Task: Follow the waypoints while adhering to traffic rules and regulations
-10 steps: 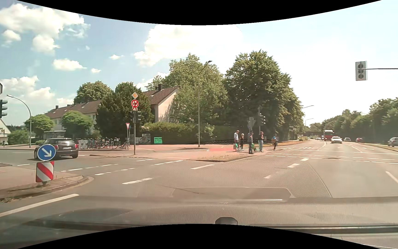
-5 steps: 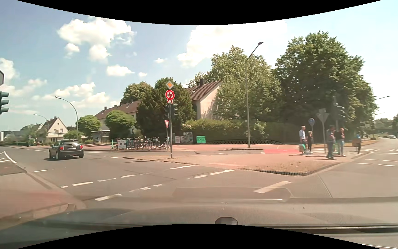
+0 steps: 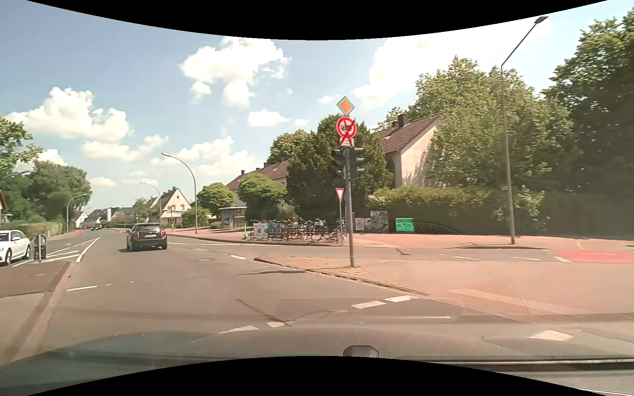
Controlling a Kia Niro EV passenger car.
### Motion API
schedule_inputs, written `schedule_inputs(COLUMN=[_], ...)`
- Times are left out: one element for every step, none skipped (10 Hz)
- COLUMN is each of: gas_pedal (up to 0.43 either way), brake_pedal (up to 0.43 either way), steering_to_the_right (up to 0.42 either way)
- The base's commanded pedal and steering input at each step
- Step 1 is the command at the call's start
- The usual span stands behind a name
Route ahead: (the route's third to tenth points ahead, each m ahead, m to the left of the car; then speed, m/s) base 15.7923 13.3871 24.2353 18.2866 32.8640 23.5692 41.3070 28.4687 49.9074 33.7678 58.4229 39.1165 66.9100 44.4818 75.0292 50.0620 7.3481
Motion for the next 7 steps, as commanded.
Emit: schedule_inputs(gas_pedal=[0.138, 0.138, 0.138, 0.15, 0.157, 0.157, 0.169], brake_pedal=[0.012, 0.012, 0.012, 0.012, 0.012, 0.012, 0.018], steering_to_the_right=[-0.277, -0.273, -0.265, -0.259, -0.253, -0.249, -0.244])
